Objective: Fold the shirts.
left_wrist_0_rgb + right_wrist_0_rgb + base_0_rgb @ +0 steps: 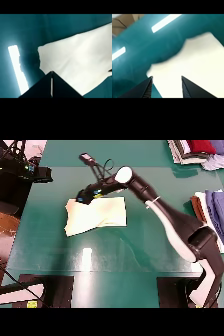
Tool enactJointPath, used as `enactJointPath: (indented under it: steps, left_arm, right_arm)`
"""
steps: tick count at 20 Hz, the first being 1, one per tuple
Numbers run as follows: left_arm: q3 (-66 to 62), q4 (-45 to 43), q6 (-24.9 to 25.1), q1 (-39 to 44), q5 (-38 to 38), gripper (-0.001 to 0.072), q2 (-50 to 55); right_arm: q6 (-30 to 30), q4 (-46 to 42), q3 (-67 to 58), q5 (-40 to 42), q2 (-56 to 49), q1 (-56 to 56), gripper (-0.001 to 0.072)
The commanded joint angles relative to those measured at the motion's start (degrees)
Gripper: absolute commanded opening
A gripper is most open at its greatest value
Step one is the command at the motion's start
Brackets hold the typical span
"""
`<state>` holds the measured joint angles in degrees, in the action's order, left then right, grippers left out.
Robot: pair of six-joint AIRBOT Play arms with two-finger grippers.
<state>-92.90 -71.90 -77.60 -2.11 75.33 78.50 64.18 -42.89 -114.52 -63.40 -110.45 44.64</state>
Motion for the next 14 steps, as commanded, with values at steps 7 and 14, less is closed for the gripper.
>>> enactJointPath:
  steps: [7,14]
  left_arm:
    - [0.0,0.4,0.0,-0.1,0.9,0.0026,0.0]
    - [0.0,0.8,0.0,-0.1,0.1,0.0025,0.0]
  right_arm:
    - [7.8,-2.6,38.7,-3.9,17.4,-24.5,0.0448]
    - [3.6,13.5,45.2,1.2,12.0,-26.4,0.0712]
